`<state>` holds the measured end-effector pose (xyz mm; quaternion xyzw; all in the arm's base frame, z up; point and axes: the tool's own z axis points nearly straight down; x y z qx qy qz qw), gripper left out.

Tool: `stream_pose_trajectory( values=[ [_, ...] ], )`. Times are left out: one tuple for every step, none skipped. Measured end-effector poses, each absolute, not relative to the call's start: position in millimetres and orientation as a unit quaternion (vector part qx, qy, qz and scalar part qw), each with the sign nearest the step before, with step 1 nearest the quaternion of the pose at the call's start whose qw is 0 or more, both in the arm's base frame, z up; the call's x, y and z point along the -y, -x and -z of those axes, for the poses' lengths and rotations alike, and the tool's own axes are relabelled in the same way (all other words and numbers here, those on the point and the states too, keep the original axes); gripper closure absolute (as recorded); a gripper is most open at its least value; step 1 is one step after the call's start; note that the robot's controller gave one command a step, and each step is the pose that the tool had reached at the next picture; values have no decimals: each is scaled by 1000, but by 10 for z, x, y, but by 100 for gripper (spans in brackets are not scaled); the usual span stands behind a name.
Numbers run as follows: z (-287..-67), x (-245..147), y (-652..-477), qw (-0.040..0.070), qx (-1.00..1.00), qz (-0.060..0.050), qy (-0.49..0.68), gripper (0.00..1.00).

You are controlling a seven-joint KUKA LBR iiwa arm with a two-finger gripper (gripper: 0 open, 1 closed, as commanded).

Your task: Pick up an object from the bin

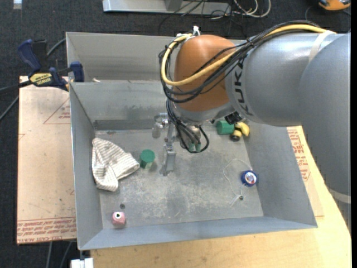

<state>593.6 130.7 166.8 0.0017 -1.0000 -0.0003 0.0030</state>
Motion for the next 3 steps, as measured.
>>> stream_pose_trajectory(
  values=[
    [-1718,-1299,-5953,-1,1000,1,0,0],
    [-954,-1530,-5961,0,999,1,-47,0],
    [-788,-1877,-5962,-2,985,2,-170,100]
  ],
)
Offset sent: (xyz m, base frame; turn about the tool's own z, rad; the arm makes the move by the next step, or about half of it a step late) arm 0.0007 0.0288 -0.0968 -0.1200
